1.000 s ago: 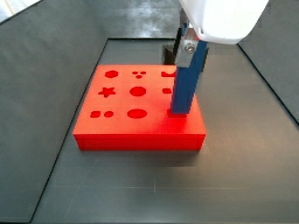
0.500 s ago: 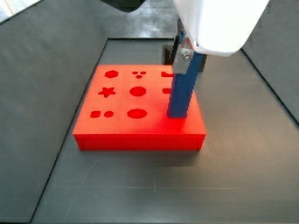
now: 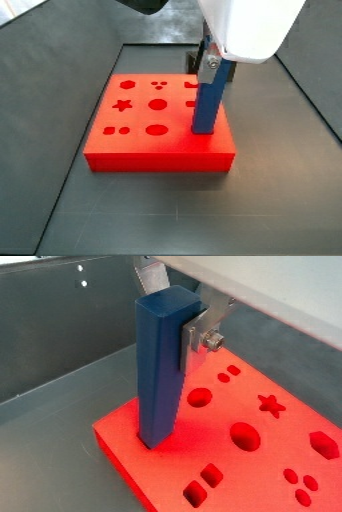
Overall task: Pick up the rectangle object. Move up. Place the rectangle object on the fixture. Regrasp the rectangle object. Move to above the board. Insert the rectangle object.
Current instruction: Insert the rectangle object.
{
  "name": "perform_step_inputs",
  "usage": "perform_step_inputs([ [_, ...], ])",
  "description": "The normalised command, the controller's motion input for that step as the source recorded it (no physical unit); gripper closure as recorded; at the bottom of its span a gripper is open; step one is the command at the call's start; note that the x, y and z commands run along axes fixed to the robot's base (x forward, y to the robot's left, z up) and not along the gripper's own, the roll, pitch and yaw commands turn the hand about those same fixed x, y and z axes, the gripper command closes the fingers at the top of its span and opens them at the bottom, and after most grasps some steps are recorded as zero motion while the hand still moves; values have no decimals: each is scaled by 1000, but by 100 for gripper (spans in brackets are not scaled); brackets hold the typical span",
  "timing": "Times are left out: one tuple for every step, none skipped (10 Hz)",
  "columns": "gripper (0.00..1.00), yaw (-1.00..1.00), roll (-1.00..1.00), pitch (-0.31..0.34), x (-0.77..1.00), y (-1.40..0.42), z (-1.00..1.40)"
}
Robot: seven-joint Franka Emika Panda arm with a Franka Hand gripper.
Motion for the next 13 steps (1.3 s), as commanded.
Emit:
perform_step_inputs([
  [100, 0, 43, 30, 29, -26, -111],
  [100, 0, 51, 30, 31, -49, -97],
  [100, 0, 51, 23, 23, -49, -111],
  [100, 0, 66, 26, 9, -97, -120],
  [100, 0, 80, 33, 20, -149, -114],
  [100, 0, 74, 34, 31, -134, -106],
  [100, 0, 31, 29, 20, -20, -29],
  [100, 0, 0, 4, 0, 0, -43],
  [100, 0, 0, 21, 11, 0, -249],
  [100, -17, 80, 186, 100, 37, -557],
  [100, -169, 0, 326, 257, 146, -551],
  [100, -183, -26, 309, 286, 169, -580],
  [100, -154, -147, 133, 183, 254, -506],
])
